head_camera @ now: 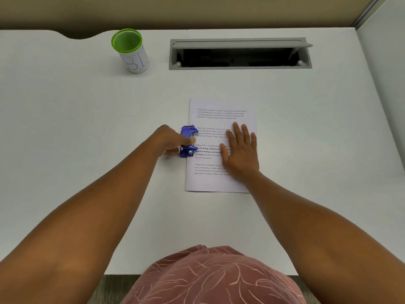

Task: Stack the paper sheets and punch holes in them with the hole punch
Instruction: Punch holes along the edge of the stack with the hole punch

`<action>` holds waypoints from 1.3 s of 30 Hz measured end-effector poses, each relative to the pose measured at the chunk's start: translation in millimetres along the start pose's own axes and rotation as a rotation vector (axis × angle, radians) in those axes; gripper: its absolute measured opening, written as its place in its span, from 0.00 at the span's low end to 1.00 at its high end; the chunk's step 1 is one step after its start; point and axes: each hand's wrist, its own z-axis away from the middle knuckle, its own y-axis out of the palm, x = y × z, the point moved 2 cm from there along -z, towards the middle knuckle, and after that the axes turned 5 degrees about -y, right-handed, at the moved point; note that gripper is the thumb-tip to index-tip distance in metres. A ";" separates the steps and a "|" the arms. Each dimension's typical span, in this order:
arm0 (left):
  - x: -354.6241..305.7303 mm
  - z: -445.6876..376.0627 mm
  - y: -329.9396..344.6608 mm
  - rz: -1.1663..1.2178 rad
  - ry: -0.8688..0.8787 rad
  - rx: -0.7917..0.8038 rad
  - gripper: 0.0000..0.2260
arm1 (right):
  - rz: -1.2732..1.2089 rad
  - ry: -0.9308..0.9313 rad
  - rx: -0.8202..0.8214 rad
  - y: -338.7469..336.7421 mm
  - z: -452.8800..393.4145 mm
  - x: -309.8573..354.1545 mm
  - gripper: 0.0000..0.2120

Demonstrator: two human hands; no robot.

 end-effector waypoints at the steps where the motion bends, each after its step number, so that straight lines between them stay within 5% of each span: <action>1: 3.8 1.7 0.2 -0.032 -0.019 0.011 0.25 | -0.011 -0.001 0.010 -0.7 -1.4 -0.4 0.30; 3: 13.8 7.1 2.6 -0.093 -0.074 0.045 0.30 | -0.046 0.010 0.006 -2.3 0.1 -1.1 0.31; 8: 32.3 22.1 11.4 -0.140 -0.169 0.142 0.23 | -0.121 0.091 -0.062 -7.2 11.4 0.4 0.31; 39: 44.7 31.4 65.5 0.093 -0.035 0.156 0.12 | -0.117 0.208 -0.035 -26.5 46.8 -35.0 0.29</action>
